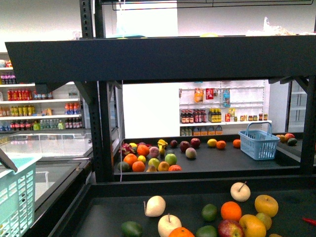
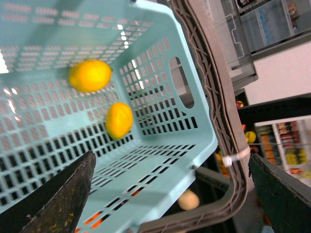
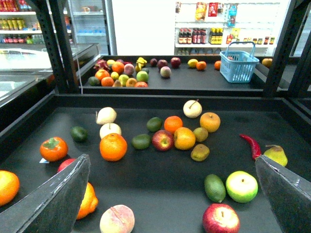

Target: Pick lemon from shelf

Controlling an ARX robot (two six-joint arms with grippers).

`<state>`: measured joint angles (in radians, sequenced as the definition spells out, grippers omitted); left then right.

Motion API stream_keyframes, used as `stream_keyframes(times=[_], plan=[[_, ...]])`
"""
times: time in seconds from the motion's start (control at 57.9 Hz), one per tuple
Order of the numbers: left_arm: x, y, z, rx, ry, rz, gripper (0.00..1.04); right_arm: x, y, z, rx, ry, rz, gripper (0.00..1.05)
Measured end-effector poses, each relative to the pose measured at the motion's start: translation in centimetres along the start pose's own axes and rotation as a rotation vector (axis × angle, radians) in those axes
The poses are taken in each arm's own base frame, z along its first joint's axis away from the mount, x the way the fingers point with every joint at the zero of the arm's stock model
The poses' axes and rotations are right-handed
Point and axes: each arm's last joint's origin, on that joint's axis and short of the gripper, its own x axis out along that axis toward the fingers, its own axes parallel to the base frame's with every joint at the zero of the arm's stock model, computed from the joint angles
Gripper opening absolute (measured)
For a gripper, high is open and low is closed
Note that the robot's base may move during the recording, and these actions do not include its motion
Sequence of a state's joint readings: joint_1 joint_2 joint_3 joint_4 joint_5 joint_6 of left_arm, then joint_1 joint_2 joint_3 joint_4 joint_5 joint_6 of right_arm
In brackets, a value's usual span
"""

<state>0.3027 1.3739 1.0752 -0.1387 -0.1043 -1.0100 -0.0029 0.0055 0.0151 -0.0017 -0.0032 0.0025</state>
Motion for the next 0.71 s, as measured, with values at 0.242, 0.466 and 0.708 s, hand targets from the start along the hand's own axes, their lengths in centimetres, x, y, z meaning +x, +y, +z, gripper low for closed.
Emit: stream_keyframes(times=[0.242, 0.466, 0.708], plan=[[-12.4, 2.4, -3.0, 0.542, -0.077, -0.284, 0.9, 0.0, 0.0, 0.0, 0.0, 0.0, 0.0, 1.02], [-17.4, 10.4, -8.2, 0.959, -0.174, -0.583, 0.47, 0.0, 0.0, 0.0, 0.0, 0.0, -0.003, 1.02], [-15.7, 13.9, -10.6, 1.007, -0.184, -0.581, 0.03, 0.0, 0.0, 0.0, 0.0, 0.0, -0.002, 1.02]])
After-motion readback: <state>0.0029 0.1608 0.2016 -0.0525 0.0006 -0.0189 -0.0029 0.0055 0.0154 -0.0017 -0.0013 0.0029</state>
